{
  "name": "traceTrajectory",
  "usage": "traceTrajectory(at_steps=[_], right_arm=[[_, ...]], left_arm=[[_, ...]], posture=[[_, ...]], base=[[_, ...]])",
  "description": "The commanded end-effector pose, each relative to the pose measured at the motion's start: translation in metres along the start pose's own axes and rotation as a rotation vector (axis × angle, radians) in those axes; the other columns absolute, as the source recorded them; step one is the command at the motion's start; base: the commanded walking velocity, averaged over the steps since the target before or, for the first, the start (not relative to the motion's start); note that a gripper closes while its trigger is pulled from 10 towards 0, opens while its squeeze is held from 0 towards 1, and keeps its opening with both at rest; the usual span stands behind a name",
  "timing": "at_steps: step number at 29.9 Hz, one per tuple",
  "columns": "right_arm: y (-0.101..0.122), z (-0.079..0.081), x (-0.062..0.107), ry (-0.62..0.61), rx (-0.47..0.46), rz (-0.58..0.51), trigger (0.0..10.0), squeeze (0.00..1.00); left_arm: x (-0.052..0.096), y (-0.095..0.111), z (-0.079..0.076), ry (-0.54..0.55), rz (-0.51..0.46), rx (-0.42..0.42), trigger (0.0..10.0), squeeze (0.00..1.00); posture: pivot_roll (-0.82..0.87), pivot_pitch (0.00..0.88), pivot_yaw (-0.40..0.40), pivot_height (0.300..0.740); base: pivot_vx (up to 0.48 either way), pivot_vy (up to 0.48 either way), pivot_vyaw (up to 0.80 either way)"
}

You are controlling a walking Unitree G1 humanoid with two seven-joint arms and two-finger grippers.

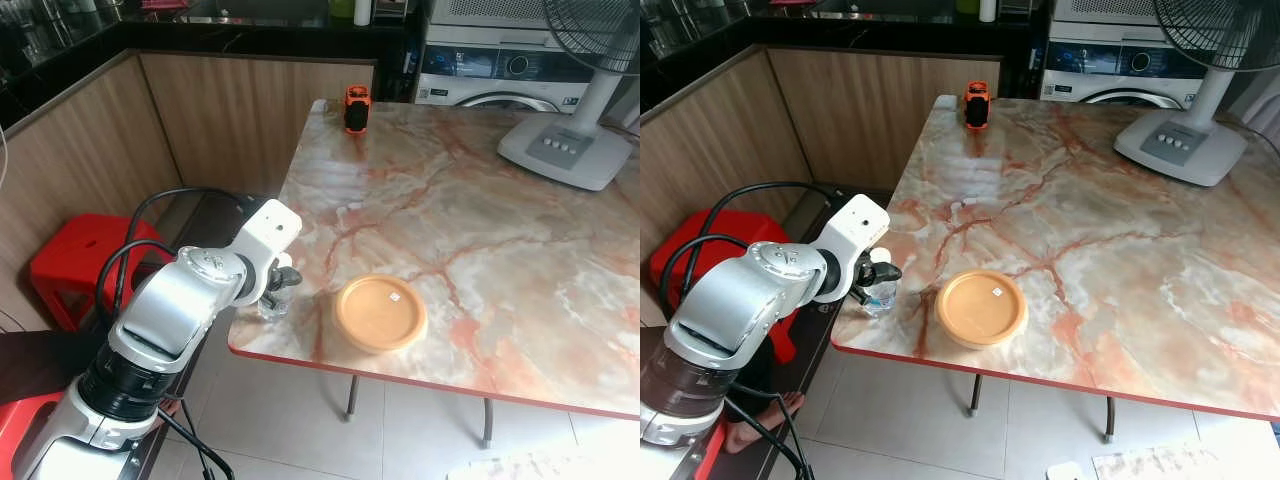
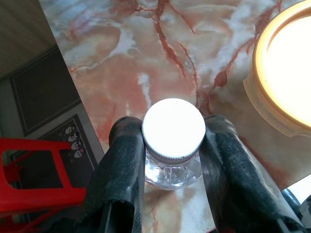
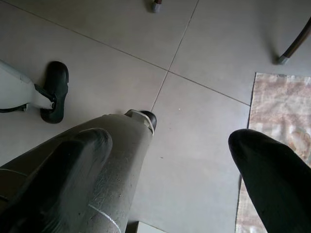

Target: Restocking fridge

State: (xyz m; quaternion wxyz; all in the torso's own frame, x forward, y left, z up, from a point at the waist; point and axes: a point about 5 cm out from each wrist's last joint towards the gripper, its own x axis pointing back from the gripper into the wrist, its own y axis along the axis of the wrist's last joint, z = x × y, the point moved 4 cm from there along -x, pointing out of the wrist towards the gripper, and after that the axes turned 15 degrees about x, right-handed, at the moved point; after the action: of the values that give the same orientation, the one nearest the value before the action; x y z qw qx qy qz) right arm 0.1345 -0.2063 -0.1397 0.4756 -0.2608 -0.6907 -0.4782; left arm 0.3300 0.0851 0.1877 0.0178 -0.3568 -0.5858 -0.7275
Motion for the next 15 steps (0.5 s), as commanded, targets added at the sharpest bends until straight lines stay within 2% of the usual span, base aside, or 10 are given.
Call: traceTrajectory(at_steps=[1,9,15], right_arm=[[-0.004,0.001,0.001,0.010,0.006,0.015,10.0,0.00],[-0.004,0.001,0.000,0.013,0.006,0.014,10.0,0.00],[-0.003,0.002,0.000,0.018,0.006,0.013,10.0,0.00]], left_arm=[[-0.002,-0.006,-0.001,0.005,0.017,-0.008,0.0,0.00],[-0.002,0.000,0.005,0.038,-0.020,0.001,0.0,0.00],[-0.002,0.017,0.029,0.190,-0.111,0.029,0.0,0.00]], posture=[[0.07,0.000,-0.008,0.740],[0.07,0.000,-0.008,0.740],[0.07,0.000,-0.009,0.740]], base=[[0.000,0.000,0.00],[0.000,0.000,0.00],[0.000,0.000,0.00]])
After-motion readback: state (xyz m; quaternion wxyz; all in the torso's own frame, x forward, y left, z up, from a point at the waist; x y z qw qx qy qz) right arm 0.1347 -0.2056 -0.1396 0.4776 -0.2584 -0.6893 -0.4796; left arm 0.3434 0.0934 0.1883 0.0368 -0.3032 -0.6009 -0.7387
